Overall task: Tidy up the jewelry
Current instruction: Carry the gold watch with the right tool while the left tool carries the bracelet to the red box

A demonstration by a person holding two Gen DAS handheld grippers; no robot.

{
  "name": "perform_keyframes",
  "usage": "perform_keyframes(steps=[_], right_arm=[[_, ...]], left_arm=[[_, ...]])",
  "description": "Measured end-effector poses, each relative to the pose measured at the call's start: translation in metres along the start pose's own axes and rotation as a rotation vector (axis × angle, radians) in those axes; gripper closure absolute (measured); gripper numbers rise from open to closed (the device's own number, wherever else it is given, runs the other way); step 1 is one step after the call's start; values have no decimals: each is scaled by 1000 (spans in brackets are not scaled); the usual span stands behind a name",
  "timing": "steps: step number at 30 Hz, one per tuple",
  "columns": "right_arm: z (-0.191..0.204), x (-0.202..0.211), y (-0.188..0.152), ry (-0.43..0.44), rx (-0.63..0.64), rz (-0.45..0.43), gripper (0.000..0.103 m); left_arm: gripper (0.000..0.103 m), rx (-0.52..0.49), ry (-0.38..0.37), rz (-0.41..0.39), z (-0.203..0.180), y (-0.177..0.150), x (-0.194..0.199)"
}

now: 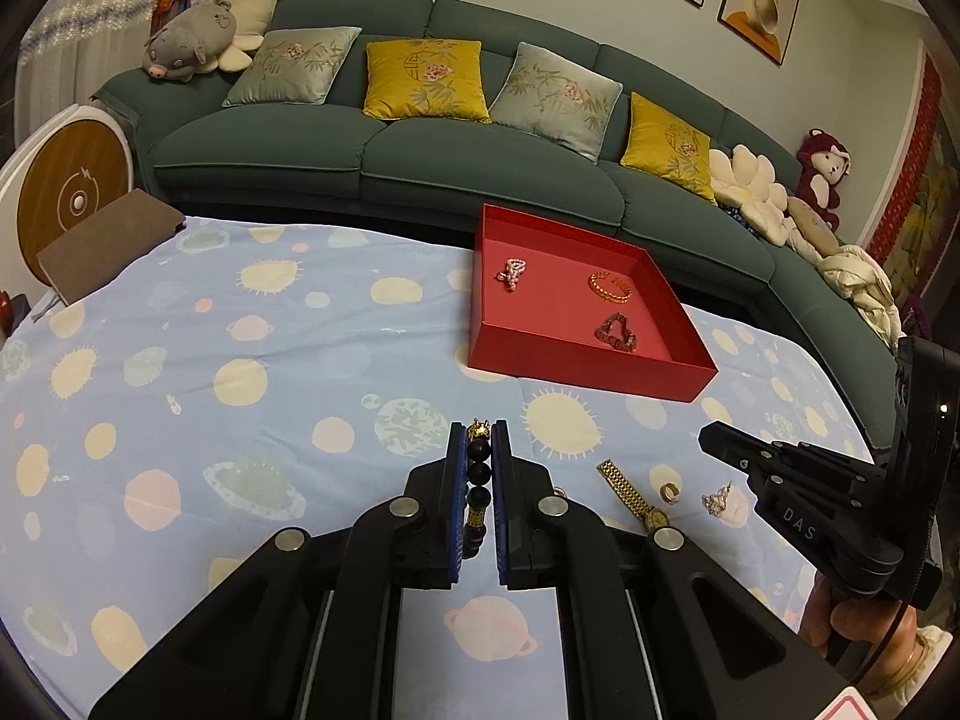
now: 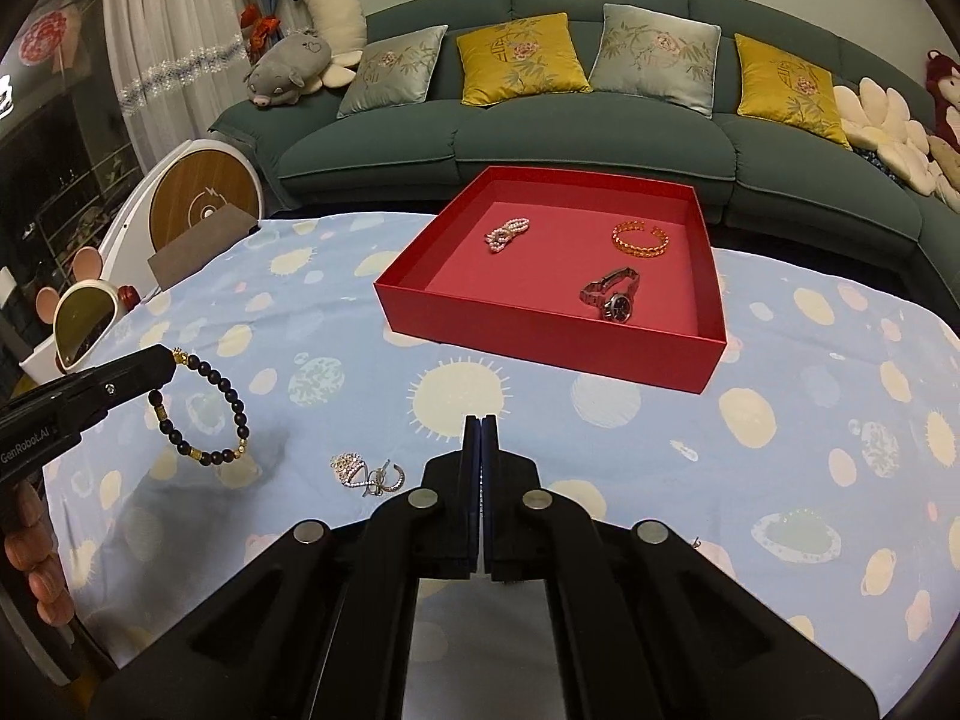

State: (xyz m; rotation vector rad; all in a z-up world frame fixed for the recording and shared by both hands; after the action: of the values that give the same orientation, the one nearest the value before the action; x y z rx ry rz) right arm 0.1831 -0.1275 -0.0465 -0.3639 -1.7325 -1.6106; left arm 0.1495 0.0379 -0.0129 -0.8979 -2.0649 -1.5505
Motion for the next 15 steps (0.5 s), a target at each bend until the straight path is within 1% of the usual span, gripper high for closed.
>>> perform_keyframes(steps=[2, 4, 5, 6, 11, 14, 15], right_arm=[[-1, 1, -3, 13, -2, 2, 103], [1, -5, -9, 46, -7, 45, 97], [1, -9, -15, 56, -13, 65, 82], [1, -14, -21, 56, -16, 79, 71], [9, -33, -51, 42, 26, 165, 71], [9, -40, -63, 22, 48, 191, 71], [8, -40, -64, 10, 57, 184, 71]], left_arm=[[98, 0, 1, 10, -1, -3, -3], [98, -5, 1, 23, -2, -6, -6], [98, -8, 1, 28, -3, -8, -7], [98, -13, 1, 33, -4, -9, -8], [98, -19, -2, 45, -4, -13, -11], [98, -19, -2, 54, -3, -16, -13], [98, -20, -2, 57, -3, -17, -14]])
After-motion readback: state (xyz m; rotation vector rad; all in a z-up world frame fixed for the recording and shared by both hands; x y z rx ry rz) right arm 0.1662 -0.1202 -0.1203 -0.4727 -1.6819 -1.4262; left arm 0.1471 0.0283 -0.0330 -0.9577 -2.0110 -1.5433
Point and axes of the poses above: each gripper's, at about its wrist camera, not at the fingertips, and x roughly against the way its jaws point, z to its left, y to its top, the point moved 7 cm from there along -x, roughly the way its jaws point, and after that the axes turned 6 degrees about x, right-handed, at the moved point
